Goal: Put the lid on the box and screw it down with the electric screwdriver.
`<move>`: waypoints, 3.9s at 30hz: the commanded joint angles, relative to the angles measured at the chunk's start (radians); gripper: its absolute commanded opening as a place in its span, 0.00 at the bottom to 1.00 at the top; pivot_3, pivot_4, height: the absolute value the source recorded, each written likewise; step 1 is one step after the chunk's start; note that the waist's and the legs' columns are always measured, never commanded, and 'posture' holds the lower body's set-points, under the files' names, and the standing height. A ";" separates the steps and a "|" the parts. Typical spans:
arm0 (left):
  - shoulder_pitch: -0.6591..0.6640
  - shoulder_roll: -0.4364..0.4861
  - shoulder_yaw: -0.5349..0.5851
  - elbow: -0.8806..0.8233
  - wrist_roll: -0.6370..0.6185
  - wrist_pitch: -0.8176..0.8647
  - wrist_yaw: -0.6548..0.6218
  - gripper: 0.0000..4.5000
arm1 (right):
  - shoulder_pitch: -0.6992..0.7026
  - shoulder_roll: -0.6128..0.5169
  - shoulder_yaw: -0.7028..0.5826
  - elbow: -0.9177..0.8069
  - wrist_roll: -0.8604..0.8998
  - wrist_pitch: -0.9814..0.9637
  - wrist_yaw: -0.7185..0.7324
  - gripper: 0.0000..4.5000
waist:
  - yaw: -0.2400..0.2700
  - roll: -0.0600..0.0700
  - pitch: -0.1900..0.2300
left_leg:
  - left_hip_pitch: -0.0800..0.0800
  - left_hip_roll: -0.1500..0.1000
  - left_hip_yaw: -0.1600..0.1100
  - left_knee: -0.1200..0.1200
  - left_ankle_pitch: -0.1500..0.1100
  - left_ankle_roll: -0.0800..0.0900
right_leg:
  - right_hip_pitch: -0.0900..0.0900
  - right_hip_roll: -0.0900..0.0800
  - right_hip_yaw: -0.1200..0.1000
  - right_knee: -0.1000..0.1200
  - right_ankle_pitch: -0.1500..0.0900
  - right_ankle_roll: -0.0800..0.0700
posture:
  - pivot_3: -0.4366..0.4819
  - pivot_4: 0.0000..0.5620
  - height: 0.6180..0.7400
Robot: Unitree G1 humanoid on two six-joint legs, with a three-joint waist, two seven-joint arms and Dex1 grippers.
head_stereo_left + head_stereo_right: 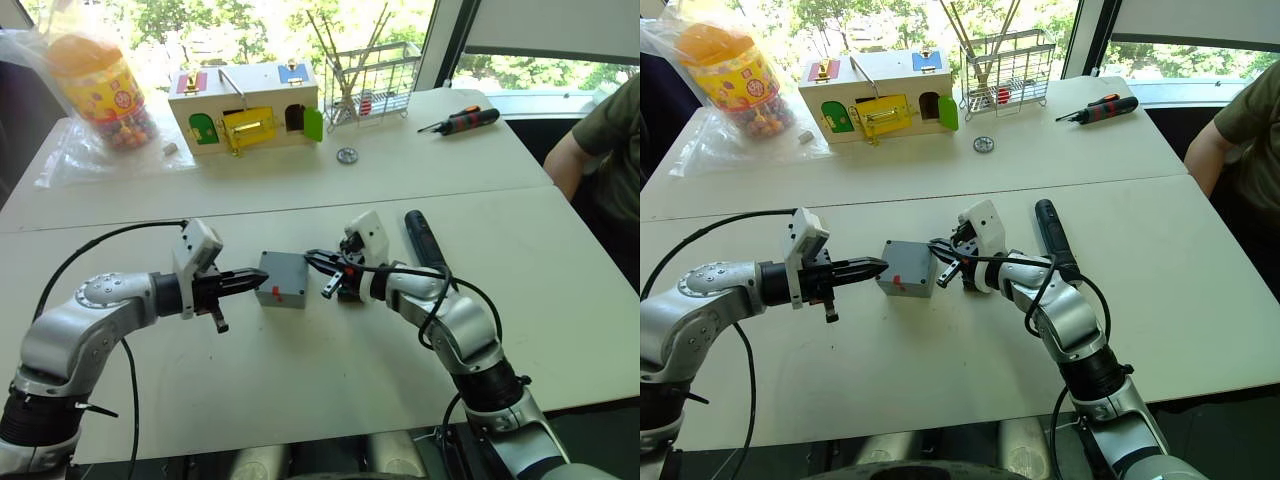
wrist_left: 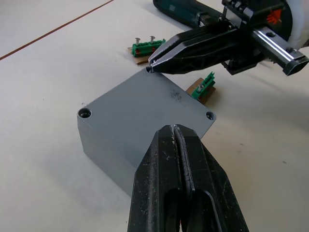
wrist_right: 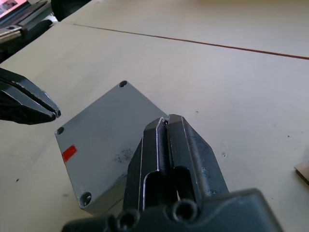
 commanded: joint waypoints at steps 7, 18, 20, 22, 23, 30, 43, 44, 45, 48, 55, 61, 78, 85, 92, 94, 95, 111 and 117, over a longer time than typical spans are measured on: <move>-0.043 -0.013 0.001 -0.007 -0.007 -0.012 0.003 0.00 | -0.030 0.008 -0.012 -0.008 -0.006 -0.021 0.018 0.74 | 0.000 0.000 0.000 | 0.000 0.000 0.000 0.000 0.000 0.000 | 0.000 0.000 0.000 0.000 0.000 0.000 | 0.48 0.27 1.00; -0.180 -0.050 -0.161 -0.078 0.125 -0.097 0.037 0.00 | -0.120 -0.136 -0.387 -0.237 0.216 0.339 -0.024 0.88 | 0.010 0.000 0.000 | -0.001 -0.002 0.000 0.001 0.000 0.000 | 0.001 0.000 0.000 0.000 0.000 0.000 | 0.48 0.27 1.00; -0.224 -0.091 -0.201 -0.059 0.123 -0.104 0.029 0.00 | -0.158 -0.231 -0.457 -0.251 0.293 0.506 0.008 0.99 | 0.008 0.000 0.000 | -0.001 -0.002 0.000 0.001 0.000 0.000 | 0.002 -0.001 0.000 -0.001 0.000 0.000 | 0.48 0.27 1.00; -0.263 -0.137 -0.235 -0.029 0.095 -0.093 0.002 0.00 | -0.205 -0.353 -0.473 -0.234 0.316 0.661 0.022 0.99 | 0.005 0.000 0.000 | -0.001 -0.001 0.000 0.000 0.000 0.001 | 0.002 -0.001 -0.001 -0.002 0.000 0.000 | 0.48 0.27 1.00; -0.274 -0.156 -0.249 -0.019 0.081 -0.086 -0.014 0.00 | -0.222 -0.406 -0.472 -0.219 0.323 0.710 0.031 0.99 | 0.003 0.000 0.000 | -0.001 -0.001 0.000 0.000 0.000 0.001 | 0.002 -0.001 -0.001 -0.002 0.000 0.000 | 0.48 0.27 1.00; -0.242 -0.263 -0.338 -0.002 0.081 -0.113 -0.056 0.00 | -0.282 -0.664 -0.371 0.034 0.440 0.904 0.137 0.99 | -0.002 0.000 0.001 | -0.001 0.001 0.004 0.001 -0.001 0.003 | 0.002 -0.001 0.000 -0.003 0.000 0.000 | 0.48 0.27 1.00; -0.208 -0.286 -0.480 0.003 0.251 -0.182 -0.020 0.00 | -0.453 -0.703 -0.006 0.377 0.405 0.888 0.196 0.99 | 0.005 0.001 0.001 | -0.013 0.000 0.003 0.015 -0.004 0.007 | -0.003 -0.002 -0.001 -0.003 0.001 0.000 | 0.48 0.27 1.00; -0.206 -0.293 -0.483 0.007 0.256 -0.186 -0.016 0.00 | -0.473 -0.695 0.026 0.394 0.388 0.877 0.202 0.99 | 0.005 0.001 0.001 | -0.015 0.000 0.003 0.016 -0.004 0.007 | -0.005 -0.002 -0.001 -0.003 0.001 0.000 | 0.48 0.27 1.00; -0.207 -0.301 -0.487 0.010 0.263 -0.187 -0.011 0.00 | -0.489 -0.696 0.059 0.407 0.369 0.860 0.214 0.99 | 0.005 0.001 0.001 | -0.015 -0.001 0.004 0.017 -0.004 0.007 | -0.005 -0.003 -0.001 -0.002 0.001 0.001 | 0.48 0.27 1.00; -0.201 -0.317 -0.501 0.028 0.301 -0.216 -0.001 0.00 | -0.554 -0.689 0.187 0.466 0.297 0.791 0.274 0.99 | 0.006 0.001 0.001 | -0.016 -0.002 0.004 0.016 -0.004 0.007 | -0.006 -0.003 -0.002 -0.002 0.001 0.001 | 0.48 0.27 1.00; -0.209 -0.346 -0.493 0.059 0.346 -0.252 0.029 0.00 | -0.610 -0.678 0.430 0.551 0.149 0.677 0.429 0.99 | 0.005 -0.001 0.000 | -0.015 -0.002 0.003 0.018 -0.004 0.007 | -0.005 -0.003 -0.002 -0.002 0.001 0.001 | 0.48 0.27 1.00; -0.195 -0.358 -0.494 0.035 0.362 -0.246 0.054 0.00 | -0.565 -0.721 0.494 0.459 0.103 0.625 0.570 0.63 | 0.012 -0.002 -0.001 | -0.015 -0.003 0.001 0.019 -0.004 0.007 | -0.004 -0.003 -0.004 -0.002 0.002 0.001 | 0.48 0.27 1.00; -0.176 -0.093 -0.231 -0.052 0.164 -0.150 -0.143 0.00 | -0.640 -0.674 0.002 0.531 0.089 0.470 0.588 0.41 | 0.012 0.007 0.006 | -0.017 -0.003 0.002 0.017 -0.003 0.005 | -0.009 -0.004 -0.003 0.000 0.002 0.001 | 0.48 0.27 1.00; -0.276 0.011 -0.043 0.102 0.033 -0.080 -0.203 0.00 | -0.508 -0.298 -0.678 0.152 0.362 0.276 0.229 0.41 | 0.004 0.007 0.006 | -0.023 -0.001 -0.001 0.015 -0.002 0.003 | -0.015 -0.003 -0.006 0.002 0.002 0.001 | 0.48 0.27 1.00; -0.313 -0.015 -0.053 0.172 0.075 -0.079 -0.117 0.00 | -0.288 0.173 -0.640 -0.159 0.553 0.246 -0.064 0.41 | 0.000 0.007 0.006 | -0.021 -0.002 -0.002 0.018 -0.001 0.003 | -0.012 -0.003 -0.005 0.004 0.002 0.001 | 0.48 0.27 1.00; -0.276 -0.025 -0.052 0.157 0.094 -0.096 -0.083 0.00 | -0.213 0.245 -0.549 -0.187 0.491 0.161 -0.086 0.41 | -0.005 0.007 0.006 | -0.021 -0.002 -0.002 0.017 -0.001 0.002 | -0.013 -0.003 -0.005 0.005 0.002 0.001 | 0.48 0.27 1.00; -0.254 -0.028 -0.044 0.146 0.090 -0.091 -0.074 0.00 | -0.183 0.266 -0.501 -0.195 0.451 0.121 -0.093 0.41 | -0.008 0.007 0.006 | -0.021 -0.003 -0.002 0.017 -0.001 0.002 | -0.014 -0.003 -0.004 0.005 0.002 0.001 | 0.48 0.27 1.00; -0.058 0.001 -0.067 0.026 0.115 -0.081 -0.008 0.60 | -0.022 0.246 -0.214 -0.059 0.191 -0.269 -0.046 0.41 | -0.028 0.007 0.005 | -0.020 -0.002 -0.002 0.016 -0.001 0.002 | -0.014 0.000 -0.004 0.005 0.002 0.001 | 0.48 0.27 1.00; -0.047 -0.021 -0.110 0.047 0.162 -0.127 -0.004 0.60 | -0.016 0.258 -0.200 -0.022 0.156 -0.324 -0.059 0.41 | -0.028 0.007 0.005 | -0.020 -0.002 -0.002 0.015 -0.001 0.002 | -0.014 0.000 -0.004 0.005 0.002 0.001 | 0.48 0.27 1.00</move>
